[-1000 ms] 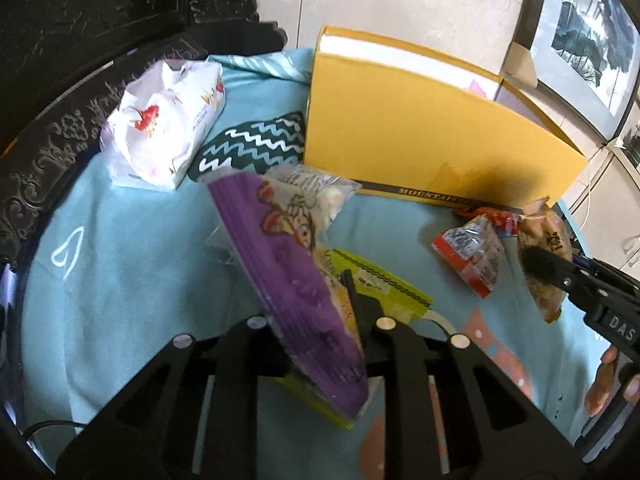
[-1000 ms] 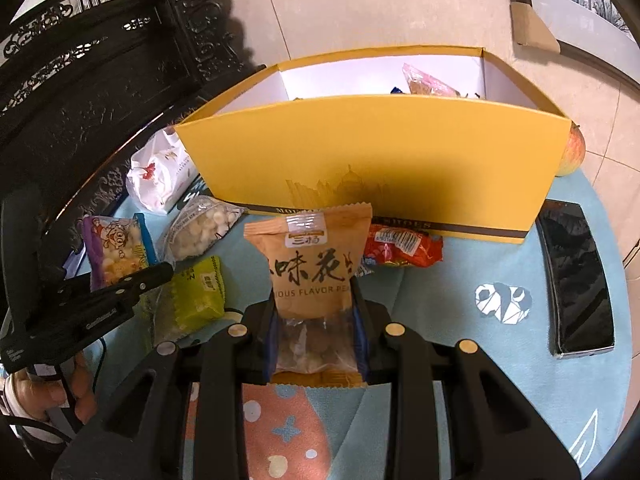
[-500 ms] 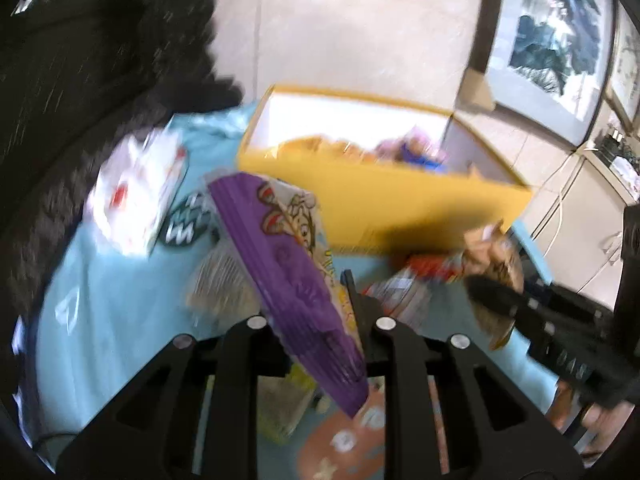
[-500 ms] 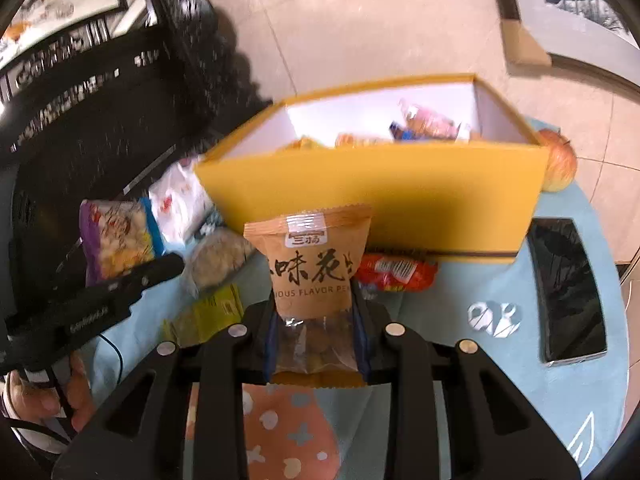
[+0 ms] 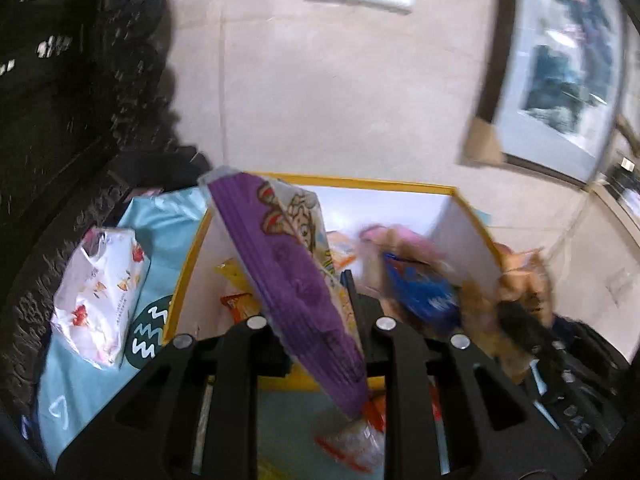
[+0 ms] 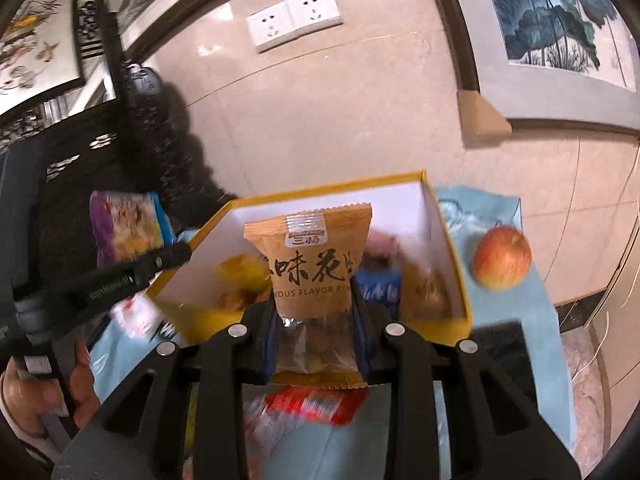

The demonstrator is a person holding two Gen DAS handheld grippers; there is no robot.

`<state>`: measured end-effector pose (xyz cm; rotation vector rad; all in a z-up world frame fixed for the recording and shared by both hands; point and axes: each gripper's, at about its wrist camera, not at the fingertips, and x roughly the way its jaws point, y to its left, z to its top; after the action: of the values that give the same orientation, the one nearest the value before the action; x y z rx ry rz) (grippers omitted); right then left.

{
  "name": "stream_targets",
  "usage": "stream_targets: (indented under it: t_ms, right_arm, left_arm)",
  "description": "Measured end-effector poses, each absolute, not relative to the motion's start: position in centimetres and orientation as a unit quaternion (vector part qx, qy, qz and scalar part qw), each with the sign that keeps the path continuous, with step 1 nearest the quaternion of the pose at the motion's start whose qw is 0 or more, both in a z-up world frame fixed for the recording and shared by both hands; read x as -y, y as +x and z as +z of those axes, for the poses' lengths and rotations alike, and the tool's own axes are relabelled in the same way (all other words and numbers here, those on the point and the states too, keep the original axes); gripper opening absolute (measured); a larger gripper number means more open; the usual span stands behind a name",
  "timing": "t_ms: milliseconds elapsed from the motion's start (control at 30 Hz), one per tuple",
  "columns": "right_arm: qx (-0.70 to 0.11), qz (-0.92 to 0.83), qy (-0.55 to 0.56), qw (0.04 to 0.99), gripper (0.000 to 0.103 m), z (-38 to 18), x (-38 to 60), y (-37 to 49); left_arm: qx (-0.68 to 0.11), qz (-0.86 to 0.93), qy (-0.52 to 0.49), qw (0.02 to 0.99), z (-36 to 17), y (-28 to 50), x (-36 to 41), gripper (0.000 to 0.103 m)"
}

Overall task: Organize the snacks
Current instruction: 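Release the purple snack bag and peanut bag into the yellow box with both tools, then grasp the green seed bag with the left tool while the right tool grasps the clear candy bag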

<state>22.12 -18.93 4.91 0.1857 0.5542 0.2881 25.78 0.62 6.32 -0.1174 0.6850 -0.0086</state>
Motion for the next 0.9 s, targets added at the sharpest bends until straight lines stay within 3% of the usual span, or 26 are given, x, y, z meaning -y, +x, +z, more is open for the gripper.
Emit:
stream_targets:
  t_ms: [200,233,267,300,333,667,733,900]
  right_arm:
    - [-0.285,0.109,0.132,0.943,0.033,1.9,19.2,25.1]
    - [-0.271,0.102,0.129,0.948,0.035,1.7,19.3,24.9]
    - [-0.261,0.093,0.121,0.953,0.053,1.7,19.3,24.7]
    - [-0.260,0.089,0.116,0.955,0.061,1.8,19.3,24.7]
    - [-0.255,0.093,0.124,0.954,0.061,2.0,19.8,24.5]
    - [-0.230,0.151,0.152,0.949,0.065,5.3,19.8,22.0]
    - [-0.230,0.173,0.148,0.946,0.072,6.5,18.9,20.8]
    - [-0.262,0.223,0.153,0.926,0.074,7.2,18.1,18.0]
  left_arm:
    - [-0.394,-0.016,-0.102,0.913,1.4,30.5,-0.1,0.024]
    - [-0.390,-0.016,-0.096,0.916,1.1,30.6,0.1,0.037]
    - [-0.384,-0.012,-0.088,0.919,1.1,30.5,0.2,0.070]
    - [-0.372,0.007,-0.072,0.925,1.2,30.2,0.4,0.088]
    - [-0.363,0.020,-0.066,0.929,1.5,30.0,0.3,0.101]
    - [-0.333,0.033,-0.100,0.937,4.1,23.6,-3.3,0.101]
    - [-0.330,0.035,-0.095,0.938,4.0,21.1,-4.1,0.101]
    - [-0.330,0.026,-0.093,0.939,1.9,15.8,-6.0,0.101]
